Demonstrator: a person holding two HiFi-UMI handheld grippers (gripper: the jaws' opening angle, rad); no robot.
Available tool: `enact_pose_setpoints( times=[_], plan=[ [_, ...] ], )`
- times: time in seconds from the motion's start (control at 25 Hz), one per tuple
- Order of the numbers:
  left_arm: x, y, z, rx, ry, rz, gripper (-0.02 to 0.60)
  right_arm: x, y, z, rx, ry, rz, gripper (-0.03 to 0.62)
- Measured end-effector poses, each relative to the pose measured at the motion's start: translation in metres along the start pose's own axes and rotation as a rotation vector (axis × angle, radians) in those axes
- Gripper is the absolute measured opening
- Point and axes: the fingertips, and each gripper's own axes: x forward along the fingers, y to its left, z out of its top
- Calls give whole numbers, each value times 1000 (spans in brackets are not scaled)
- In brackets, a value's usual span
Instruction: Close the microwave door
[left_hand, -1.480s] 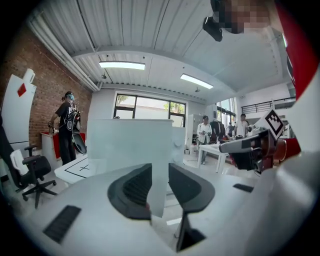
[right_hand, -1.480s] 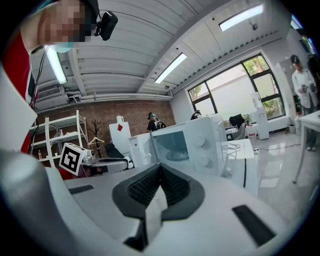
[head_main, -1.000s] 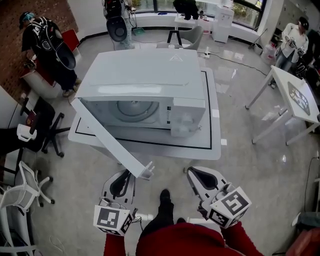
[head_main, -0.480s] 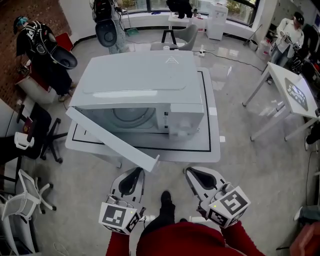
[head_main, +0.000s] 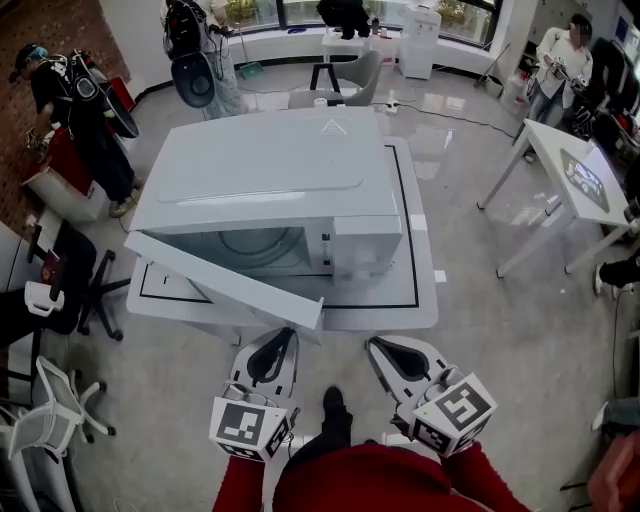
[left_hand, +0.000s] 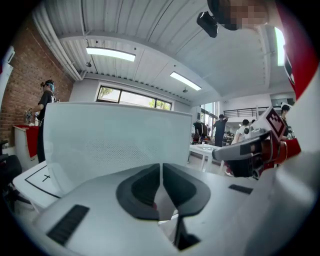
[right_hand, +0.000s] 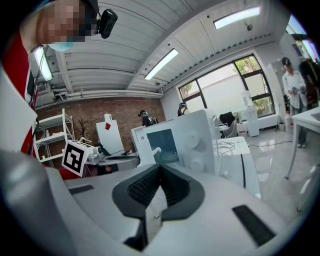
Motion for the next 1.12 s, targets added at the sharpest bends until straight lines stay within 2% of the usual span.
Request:
enact_pose_setpoints(
  times=[0.32,1.12],
  plan=[
    [20,1,7,26,-2,-13,29,3,-6,0,37,8,-34,12],
    [50,4,17,27,1,-59,29,31,-15,9,-20,8,-34,12]
  ],
)
